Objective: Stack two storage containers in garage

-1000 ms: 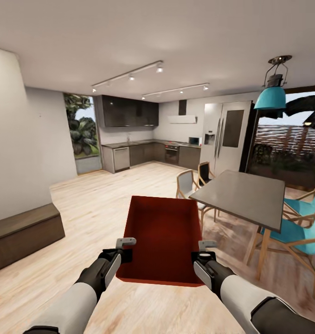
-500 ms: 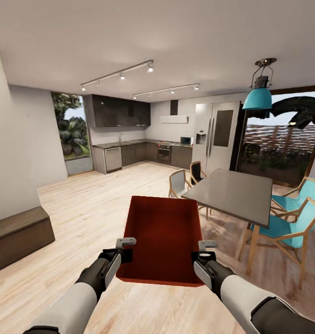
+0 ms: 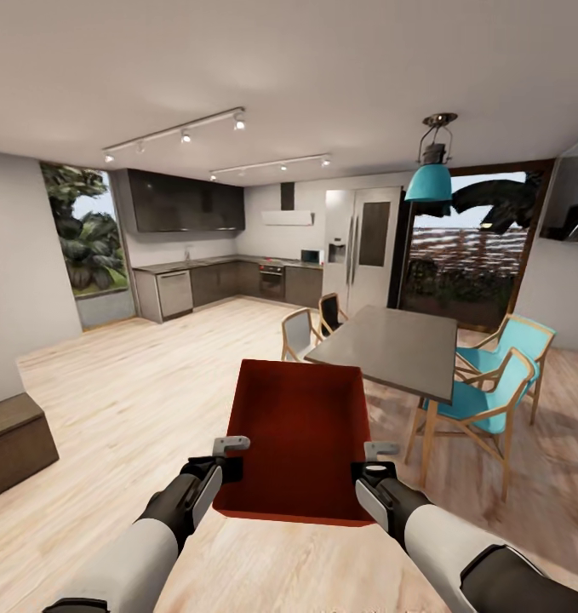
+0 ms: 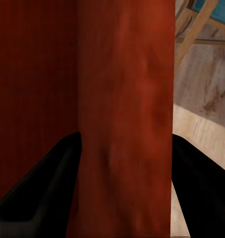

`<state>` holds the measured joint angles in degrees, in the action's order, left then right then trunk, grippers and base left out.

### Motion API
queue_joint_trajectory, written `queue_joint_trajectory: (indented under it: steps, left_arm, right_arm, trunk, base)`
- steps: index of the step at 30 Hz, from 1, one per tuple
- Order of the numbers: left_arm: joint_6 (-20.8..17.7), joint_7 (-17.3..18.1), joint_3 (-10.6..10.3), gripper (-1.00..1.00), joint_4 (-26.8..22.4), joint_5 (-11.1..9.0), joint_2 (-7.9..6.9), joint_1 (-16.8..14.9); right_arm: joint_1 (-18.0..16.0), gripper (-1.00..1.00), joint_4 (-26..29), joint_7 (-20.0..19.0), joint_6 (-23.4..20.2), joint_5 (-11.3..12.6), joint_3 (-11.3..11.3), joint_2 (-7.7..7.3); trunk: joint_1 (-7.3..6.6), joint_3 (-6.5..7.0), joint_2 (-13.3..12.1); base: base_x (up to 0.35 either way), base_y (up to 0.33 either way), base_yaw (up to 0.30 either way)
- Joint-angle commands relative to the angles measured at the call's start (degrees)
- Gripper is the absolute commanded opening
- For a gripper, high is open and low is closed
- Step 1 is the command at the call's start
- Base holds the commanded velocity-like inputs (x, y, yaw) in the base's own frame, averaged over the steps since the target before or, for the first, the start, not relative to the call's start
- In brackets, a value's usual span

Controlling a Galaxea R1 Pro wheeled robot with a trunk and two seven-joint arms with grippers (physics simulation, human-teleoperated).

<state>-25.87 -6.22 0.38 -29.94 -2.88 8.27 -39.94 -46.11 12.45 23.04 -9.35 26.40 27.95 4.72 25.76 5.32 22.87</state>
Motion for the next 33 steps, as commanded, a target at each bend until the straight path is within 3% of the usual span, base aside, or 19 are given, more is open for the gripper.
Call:
queue_joint_trajectory:
  steps: [1,17,26,33]
  left_arm:
    - [-0.41,-0.54,0.24,-1.0,-0.03,0.59,0.08,0.04]
    - [-0.41,-0.54,0.23,-1.0,-0.03,0.59,0.08,0.04]
    - [-0.4,-0.54,0.23,-1.0,-0.03,0.59,0.08,0.04]
    - [-0.41,-0.54,0.24,-1.0,-0.03,0.59,0.08,0.04]
  right_arm:
    - [-0.03,-1.0,0.99,0.42,-0.5,-1.09,0.09,0.64]
    - [-0.03,-1.0,0.99,0.42,-0.5,-1.09,0.09,0.64]
    - [-0.03,-1.0,0.99,0.42,-0.5,-1.09,0.05,0.61]
    - [-0.03,-1.0,0.99,0.42,-0.5,-1.09,0.0,0.64]
  trunk:
    - [0.02,-0.05,0.05]
    - [0.02,-0.81,0.05]
    - [0.02,-0.91,0.05]
    - [0.02,-0.91,0.05]
  base:
    - [0.0,0.0,-0.25]
    - [0.0,0.0,-0.232]
    - [0.0,0.0,-0.072]
    - [0.0,0.0,-0.249]
